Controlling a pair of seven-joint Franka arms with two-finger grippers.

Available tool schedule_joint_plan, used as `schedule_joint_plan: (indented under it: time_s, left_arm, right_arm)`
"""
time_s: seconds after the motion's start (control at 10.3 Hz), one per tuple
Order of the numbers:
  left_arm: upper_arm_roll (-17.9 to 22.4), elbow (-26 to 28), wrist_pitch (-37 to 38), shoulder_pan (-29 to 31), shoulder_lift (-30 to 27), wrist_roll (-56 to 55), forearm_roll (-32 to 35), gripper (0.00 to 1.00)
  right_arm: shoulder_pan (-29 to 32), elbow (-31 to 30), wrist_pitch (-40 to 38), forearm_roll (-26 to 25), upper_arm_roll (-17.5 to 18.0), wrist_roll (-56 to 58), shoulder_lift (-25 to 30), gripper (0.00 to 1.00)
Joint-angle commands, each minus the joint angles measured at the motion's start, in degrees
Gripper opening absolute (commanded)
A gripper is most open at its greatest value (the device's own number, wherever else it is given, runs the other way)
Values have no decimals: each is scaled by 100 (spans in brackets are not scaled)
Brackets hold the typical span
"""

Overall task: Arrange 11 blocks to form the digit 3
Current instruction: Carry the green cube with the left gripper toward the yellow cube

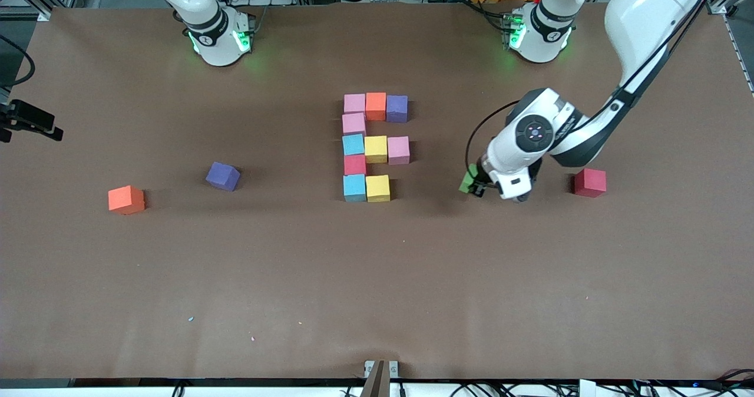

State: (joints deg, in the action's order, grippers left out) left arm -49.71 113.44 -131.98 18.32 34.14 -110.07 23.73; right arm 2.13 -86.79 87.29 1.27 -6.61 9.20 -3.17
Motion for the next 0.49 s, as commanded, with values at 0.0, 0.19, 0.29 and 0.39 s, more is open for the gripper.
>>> schedule_joint_plan:
  time_s: [0.0,0.19,0.29,0.39]
  left_arm:
    - [416,-891,216,-825,496,-723,80,0]
    - [1048,-1401,217,-1748,663,-1469,62,0]
    - [1216,-1630,217,-2022,759,-1865,62,0]
    - [1235,-1736,217,-2103,839,-2147,62,0]
  right_arm:
    - [-19,-13,16,-56,2,-14,27,100]
    - [-19,-13,16,-56,2,-6,27,100]
    - [-19,-13,16,-56,2,-6,27,100]
    - [-19,-13,25,-56,2,-14,27,100]
